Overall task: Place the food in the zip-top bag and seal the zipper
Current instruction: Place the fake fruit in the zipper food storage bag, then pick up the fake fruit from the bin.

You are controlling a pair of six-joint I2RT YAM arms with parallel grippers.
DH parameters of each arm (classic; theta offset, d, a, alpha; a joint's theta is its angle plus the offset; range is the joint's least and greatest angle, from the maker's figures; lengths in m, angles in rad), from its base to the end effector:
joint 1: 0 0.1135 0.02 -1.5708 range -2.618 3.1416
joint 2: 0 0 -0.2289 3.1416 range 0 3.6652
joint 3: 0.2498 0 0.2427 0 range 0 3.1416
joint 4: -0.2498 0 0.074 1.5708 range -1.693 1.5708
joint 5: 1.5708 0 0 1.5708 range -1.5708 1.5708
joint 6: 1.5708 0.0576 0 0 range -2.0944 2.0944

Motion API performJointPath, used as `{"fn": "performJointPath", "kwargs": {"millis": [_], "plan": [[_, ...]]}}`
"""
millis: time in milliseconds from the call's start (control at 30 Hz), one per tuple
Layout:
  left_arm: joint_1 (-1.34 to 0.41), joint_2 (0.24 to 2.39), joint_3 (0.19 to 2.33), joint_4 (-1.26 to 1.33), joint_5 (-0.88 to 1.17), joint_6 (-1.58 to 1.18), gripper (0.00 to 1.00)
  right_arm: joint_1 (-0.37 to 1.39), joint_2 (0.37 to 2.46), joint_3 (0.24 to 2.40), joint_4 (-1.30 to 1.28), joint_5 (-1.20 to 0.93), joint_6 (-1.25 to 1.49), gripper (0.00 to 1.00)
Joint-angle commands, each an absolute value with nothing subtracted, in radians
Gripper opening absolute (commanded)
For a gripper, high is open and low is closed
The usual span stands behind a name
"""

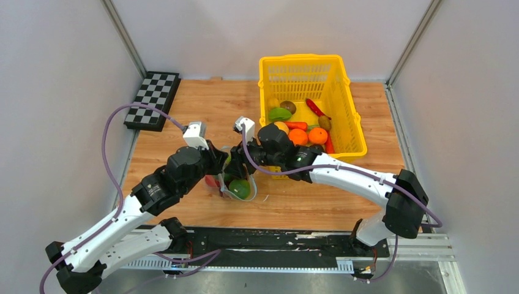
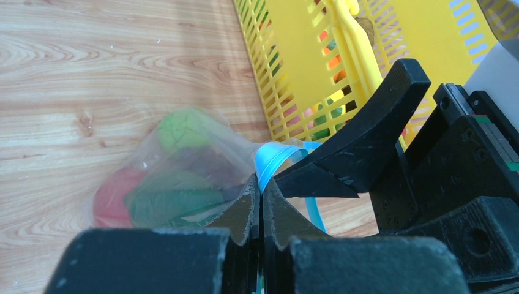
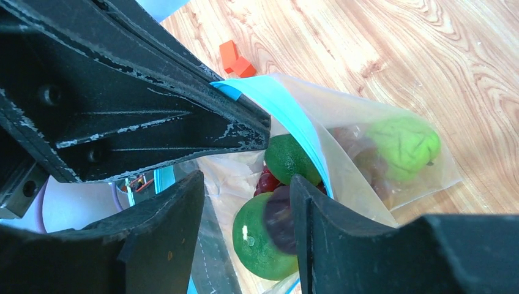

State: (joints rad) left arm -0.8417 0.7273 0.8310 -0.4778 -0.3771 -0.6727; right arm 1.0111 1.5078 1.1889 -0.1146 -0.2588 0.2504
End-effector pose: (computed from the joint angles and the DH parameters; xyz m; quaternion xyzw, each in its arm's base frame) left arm 0.1460 -0.1316 0.3031 -0.0367 0.8176 -0.2675 0.5085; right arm 0.1815 0.3175 0.2707 -0.3747 0.7501 0.4027 0.3671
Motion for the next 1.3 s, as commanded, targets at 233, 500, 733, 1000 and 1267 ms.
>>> {"fn": "performJointPath", "kwargs": {"millis": [233, 500, 733, 1000, 1267], "plan": [[-0.834, 0.721, 0.832, -0.438, -0.397, -0.688, 0.03, 1.011, 1.448, 1.191, -0.099, -0.274, 0.210, 0.49], [-0.834, 0.729, 0.833, -0.432, -0.399, -0.688, 0.03, 1.012, 1.303, 1.178, -0.117, -0.319, 0.168, 0.48], [-0.834, 0.739, 0.836, -0.425, -0.391, -0.688, 0.03, 1.010, 1.169, 1.163, -0.206, -0.078, 0.107, 0.51], [-0.834, 0.741, 0.832, -0.419, -0.379, -0.690, 0.03, 0.865, 1.096, 1.206, -0.380, 0.226, 0.077, 0.56], [-0.834, 0.736, 0.831, -0.416, -0.377, -0.686, 0.03, 0.561, 1.191, 1.246, -0.588, 0.217, 0.142, 0.58]]}}
